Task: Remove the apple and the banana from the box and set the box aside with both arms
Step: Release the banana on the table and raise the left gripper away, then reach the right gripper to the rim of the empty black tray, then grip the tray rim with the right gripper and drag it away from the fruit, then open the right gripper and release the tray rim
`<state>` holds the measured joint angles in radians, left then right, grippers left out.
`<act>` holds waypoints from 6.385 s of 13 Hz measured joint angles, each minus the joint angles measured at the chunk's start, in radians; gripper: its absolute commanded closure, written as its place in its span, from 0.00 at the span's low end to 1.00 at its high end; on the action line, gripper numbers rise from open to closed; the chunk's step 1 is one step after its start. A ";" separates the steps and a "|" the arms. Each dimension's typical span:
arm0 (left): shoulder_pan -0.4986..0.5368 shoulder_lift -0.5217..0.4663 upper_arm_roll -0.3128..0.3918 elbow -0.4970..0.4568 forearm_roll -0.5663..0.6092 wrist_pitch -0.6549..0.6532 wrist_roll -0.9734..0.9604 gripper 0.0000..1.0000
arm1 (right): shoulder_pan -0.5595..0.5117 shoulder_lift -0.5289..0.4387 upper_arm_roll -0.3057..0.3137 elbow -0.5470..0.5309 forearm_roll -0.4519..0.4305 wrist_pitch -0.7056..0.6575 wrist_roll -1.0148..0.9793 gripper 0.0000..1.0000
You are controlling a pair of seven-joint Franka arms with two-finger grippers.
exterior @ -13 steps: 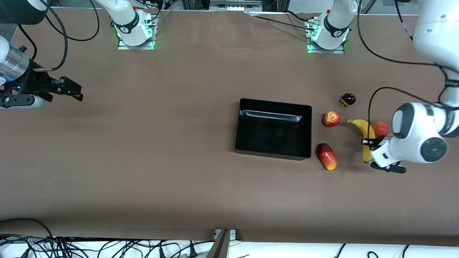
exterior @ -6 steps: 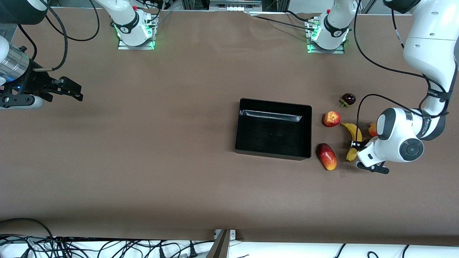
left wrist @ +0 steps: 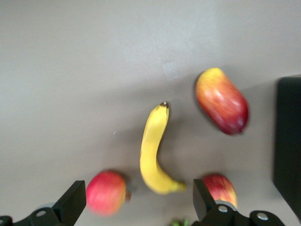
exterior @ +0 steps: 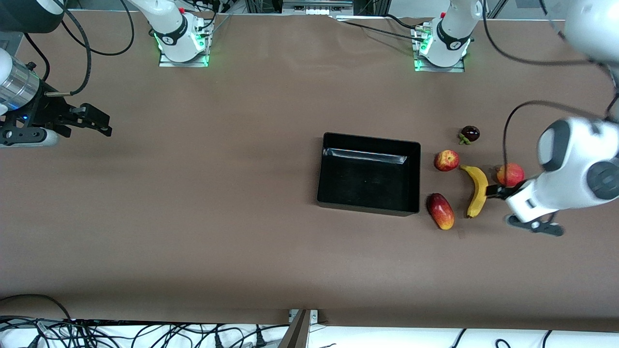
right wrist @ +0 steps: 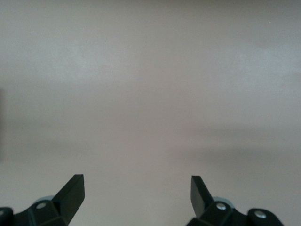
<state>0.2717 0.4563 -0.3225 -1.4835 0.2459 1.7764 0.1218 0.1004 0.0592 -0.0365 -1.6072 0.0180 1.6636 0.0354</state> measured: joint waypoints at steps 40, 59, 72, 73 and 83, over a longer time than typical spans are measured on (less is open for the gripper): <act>-0.276 -0.499 0.283 -0.192 -0.197 -0.185 -0.074 0.00 | 0.635 0.745 0.162 0.203 0.056 0.632 0.878 0.92; -0.277 -0.495 0.282 -0.192 -0.197 -0.185 -0.074 0.00 | 0.267 0.492 0.089 0.195 0.048 0.174 0.330 1.00; -0.277 -0.489 0.282 -0.191 -0.197 -0.182 -0.074 0.00 | 0.190 0.337 -0.384 -0.335 0.281 0.460 -0.411 1.00; -0.277 -0.488 0.282 -0.190 -0.197 -0.182 -0.074 0.00 | 0.172 0.337 -0.385 -0.345 0.284 0.470 -0.411 1.00; -0.276 -0.487 0.283 -0.189 -0.197 -0.182 -0.074 0.00 | 0.132 0.339 -0.385 -0.413 0.300 0.512 -0.450 0.00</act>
<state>-0.0047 -0.0308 -0.0398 -1.6726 0.0494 1.5948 0.0478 0.2320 0.3986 -0.4219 -2.0200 0.3182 2.1758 -0.4143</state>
